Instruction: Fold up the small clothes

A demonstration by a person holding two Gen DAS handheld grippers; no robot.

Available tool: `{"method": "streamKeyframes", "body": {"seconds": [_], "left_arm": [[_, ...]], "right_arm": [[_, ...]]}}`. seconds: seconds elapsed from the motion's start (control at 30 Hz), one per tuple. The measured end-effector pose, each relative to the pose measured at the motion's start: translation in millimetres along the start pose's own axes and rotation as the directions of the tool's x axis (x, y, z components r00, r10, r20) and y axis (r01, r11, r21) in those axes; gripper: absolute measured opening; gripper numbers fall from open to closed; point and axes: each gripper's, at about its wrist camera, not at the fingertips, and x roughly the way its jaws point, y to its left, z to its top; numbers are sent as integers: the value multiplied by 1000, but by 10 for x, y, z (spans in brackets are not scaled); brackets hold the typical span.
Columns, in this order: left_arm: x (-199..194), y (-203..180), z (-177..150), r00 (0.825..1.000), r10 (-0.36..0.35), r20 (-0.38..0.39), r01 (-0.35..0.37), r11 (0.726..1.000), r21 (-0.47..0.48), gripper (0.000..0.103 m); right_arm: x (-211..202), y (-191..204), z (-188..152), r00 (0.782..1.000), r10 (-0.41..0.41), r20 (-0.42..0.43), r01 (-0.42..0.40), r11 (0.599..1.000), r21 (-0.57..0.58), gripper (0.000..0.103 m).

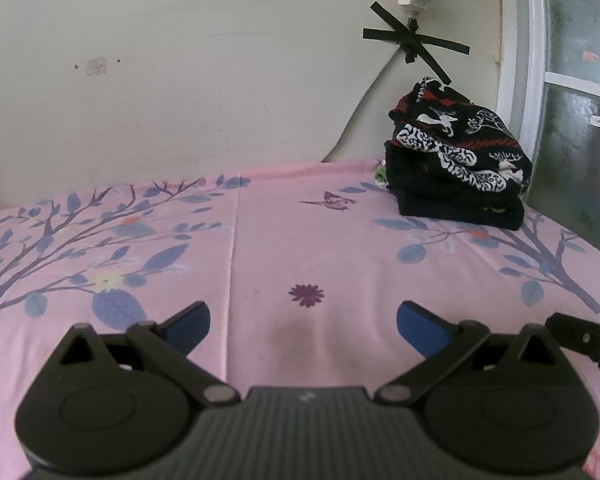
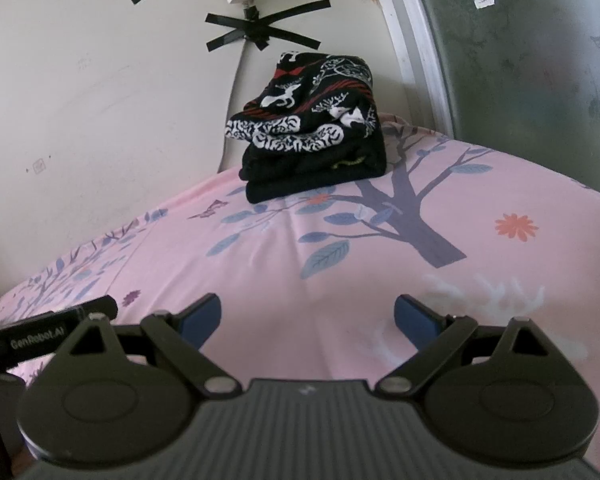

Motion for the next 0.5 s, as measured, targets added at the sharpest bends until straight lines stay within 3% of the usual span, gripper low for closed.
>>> {"method": "streamKeyframes", "body": {"seconds": [0.5], "left_arm": [[-50,12,-3,1000,2,22,-2,1000,6,103]], "right_arm": [[2,-1,0,1000,1,0,-1,1000,0,89]]}}
